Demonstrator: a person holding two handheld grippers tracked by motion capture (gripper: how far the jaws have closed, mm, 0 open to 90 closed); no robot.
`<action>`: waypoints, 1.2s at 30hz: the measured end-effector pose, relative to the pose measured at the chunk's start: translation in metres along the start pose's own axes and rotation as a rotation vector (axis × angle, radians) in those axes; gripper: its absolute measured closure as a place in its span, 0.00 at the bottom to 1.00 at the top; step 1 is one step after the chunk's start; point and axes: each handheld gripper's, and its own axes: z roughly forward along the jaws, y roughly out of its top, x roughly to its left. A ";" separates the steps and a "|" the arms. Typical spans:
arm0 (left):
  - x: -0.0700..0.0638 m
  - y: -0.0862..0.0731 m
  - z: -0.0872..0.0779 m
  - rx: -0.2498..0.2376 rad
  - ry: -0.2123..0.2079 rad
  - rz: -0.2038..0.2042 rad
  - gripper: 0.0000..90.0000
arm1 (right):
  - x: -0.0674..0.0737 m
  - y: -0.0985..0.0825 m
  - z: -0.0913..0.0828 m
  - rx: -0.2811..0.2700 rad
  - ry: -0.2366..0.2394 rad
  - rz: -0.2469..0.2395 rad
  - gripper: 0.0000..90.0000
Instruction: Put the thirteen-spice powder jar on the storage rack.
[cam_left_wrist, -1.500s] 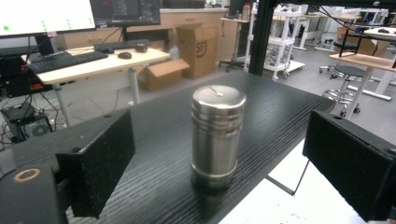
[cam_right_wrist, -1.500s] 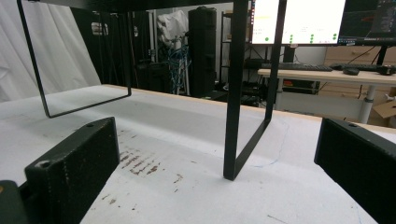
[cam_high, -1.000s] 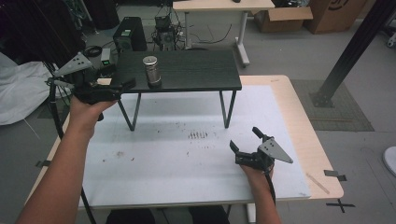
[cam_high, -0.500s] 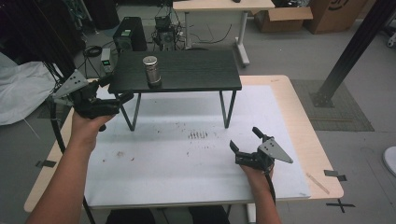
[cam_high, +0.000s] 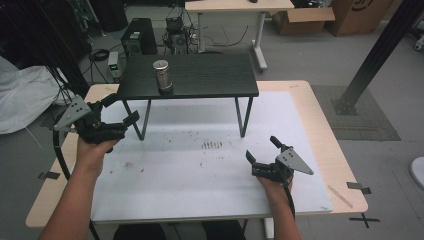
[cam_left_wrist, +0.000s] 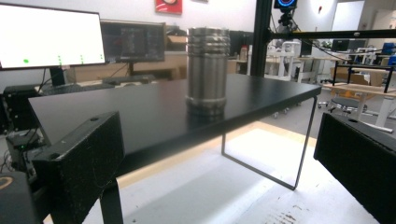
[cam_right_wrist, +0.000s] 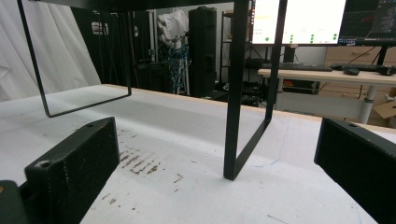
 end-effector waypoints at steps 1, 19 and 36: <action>0.000 0.000 0.000 0.000 0.000 0.000 0.03 | 0.000 0.000 0.000 0.000 0.000 0.000 0.00; -0.010 -0.059 -0.006 -0.007 -0.020 -0.013 0.03 | 0.000 0.000 0.000 -0.001 0.001 0.000 0.00; -0.013 -0.109 -0.011 -0.015 -0.008 -0.035 0.01 | 0.000 0.000 0.000 0.001 0.001 0.000 0.00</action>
